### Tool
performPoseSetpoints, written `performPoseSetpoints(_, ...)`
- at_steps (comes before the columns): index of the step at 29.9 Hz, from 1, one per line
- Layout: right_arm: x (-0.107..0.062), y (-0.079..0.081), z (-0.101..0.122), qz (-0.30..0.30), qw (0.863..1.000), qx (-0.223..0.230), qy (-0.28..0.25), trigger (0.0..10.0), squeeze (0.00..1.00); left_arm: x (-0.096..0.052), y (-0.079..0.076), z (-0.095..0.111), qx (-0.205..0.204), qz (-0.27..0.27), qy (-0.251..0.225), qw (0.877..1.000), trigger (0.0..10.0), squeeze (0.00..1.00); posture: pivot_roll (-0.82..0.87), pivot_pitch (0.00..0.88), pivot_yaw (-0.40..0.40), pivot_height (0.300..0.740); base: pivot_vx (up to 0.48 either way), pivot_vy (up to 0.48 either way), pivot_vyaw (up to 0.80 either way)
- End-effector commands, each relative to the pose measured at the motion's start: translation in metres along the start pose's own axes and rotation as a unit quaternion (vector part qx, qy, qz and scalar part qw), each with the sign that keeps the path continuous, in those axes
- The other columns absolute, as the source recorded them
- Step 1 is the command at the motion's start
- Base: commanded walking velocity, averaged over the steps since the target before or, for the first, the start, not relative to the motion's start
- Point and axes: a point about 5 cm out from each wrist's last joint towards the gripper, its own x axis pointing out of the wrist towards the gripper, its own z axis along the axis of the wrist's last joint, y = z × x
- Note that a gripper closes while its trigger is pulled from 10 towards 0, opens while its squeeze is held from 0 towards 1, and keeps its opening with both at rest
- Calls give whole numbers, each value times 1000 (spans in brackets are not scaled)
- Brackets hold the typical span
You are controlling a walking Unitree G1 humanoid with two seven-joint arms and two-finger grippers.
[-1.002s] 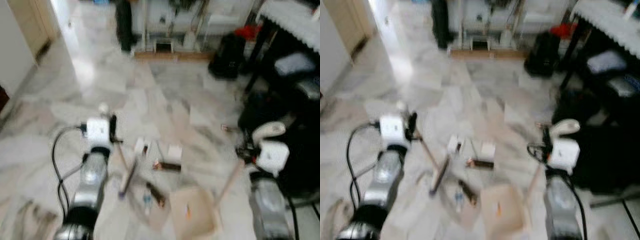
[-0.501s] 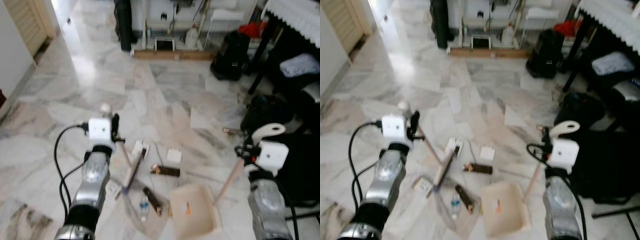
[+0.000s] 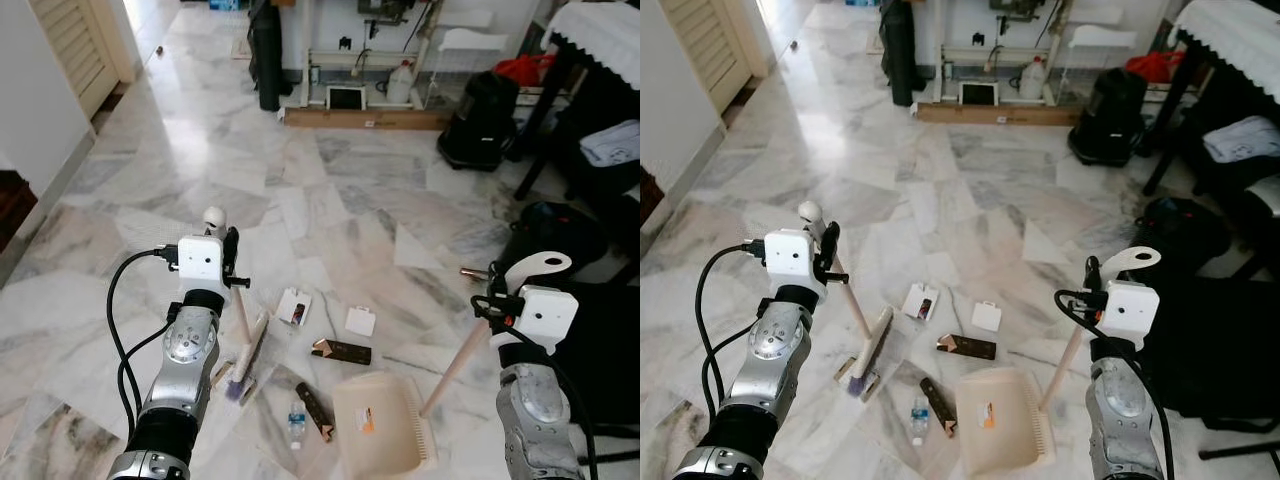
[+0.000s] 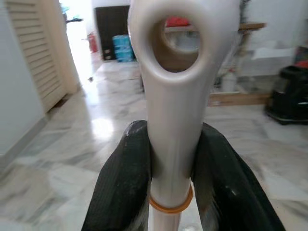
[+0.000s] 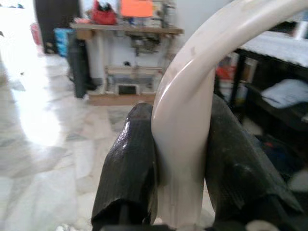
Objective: Sweep floor
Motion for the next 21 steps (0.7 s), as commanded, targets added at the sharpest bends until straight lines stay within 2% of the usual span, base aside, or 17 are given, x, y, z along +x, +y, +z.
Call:
performPoseSetpoints(1, 1, -5, 5, -8, 1000, -1, -13, 10000, 0, 5, -2, 11, -2, -2, -26, 1000, 10000, 0, 62, 79, -28, 740, 262, 0, 0)
performPoseSetpoints(19, 1, -11, 6, -25, 1000, 1, -14, 10000, 0, 4, -5, 11, -6, -5, -26, 1000, 10000, 0, 58, 93, -29, 740, 15, 0, 0)
performPoseSetpoints(21, 1, -11, 5, -26, 1000, 4, -11, 10000, 0, 3, -5, 11, -6, -5, -25, 1000, 10000, 0, 57, 94, -28, 740, 0, 0, -800)
